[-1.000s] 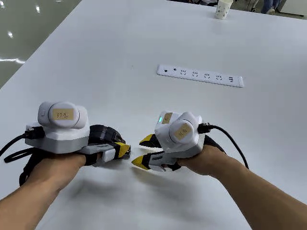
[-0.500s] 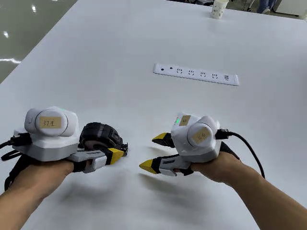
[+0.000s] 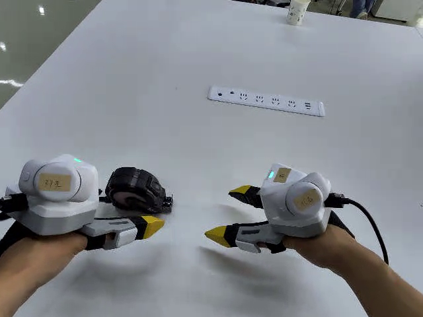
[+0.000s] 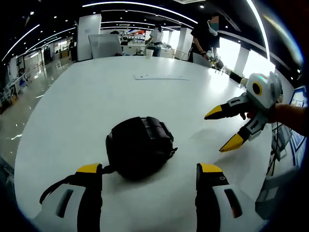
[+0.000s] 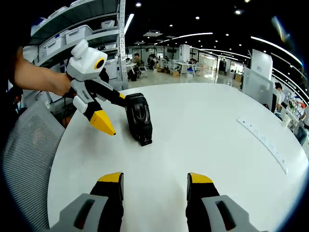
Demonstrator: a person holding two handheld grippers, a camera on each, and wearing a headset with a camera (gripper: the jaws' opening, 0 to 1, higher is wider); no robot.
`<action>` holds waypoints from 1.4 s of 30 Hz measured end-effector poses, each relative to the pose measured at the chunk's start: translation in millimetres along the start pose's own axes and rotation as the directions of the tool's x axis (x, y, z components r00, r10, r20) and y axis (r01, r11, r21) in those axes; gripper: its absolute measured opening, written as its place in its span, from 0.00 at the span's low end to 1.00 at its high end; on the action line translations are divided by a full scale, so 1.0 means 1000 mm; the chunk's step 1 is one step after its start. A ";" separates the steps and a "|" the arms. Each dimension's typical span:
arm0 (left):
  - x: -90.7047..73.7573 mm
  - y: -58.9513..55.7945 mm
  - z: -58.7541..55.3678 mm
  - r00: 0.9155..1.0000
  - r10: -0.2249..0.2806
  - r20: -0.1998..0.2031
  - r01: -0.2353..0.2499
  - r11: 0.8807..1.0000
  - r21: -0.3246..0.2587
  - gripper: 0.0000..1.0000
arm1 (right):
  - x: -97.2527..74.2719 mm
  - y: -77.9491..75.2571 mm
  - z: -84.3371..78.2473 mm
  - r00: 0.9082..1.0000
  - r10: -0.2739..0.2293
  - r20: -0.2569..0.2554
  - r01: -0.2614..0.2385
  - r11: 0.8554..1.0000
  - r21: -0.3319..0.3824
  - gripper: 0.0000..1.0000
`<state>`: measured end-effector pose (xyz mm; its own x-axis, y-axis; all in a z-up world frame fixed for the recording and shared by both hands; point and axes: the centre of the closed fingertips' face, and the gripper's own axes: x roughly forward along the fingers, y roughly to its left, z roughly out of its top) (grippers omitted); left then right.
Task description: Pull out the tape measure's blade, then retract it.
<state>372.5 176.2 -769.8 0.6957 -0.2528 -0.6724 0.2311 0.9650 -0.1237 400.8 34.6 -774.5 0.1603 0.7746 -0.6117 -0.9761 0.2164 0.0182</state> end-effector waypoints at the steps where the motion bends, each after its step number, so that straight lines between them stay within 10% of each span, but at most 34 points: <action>1: 0.000 0.000 0.000 1.000 -0.002 0.001 0.002 1.000 0.001 0.76 | -0.002 0.000 0.000 1.000 -0.007 0.004 0.007 1.000 0.005 0.50; 42: -0.028 -0.017 0.006 0.984 -0.124 0.128 0.107 0.985 0.135 0.82 | -0.063 0.005 -0.028 0.978 -0.178 0.111 0.158 0.973 0.167 0.71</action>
<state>352.7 167.0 -744.6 0.7426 -0.3776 -0.5530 0.3938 0.9142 -0.0954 382.1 -30.1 -758.1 0.3468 0.7846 -0.5139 -0.9001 0.4325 0.0528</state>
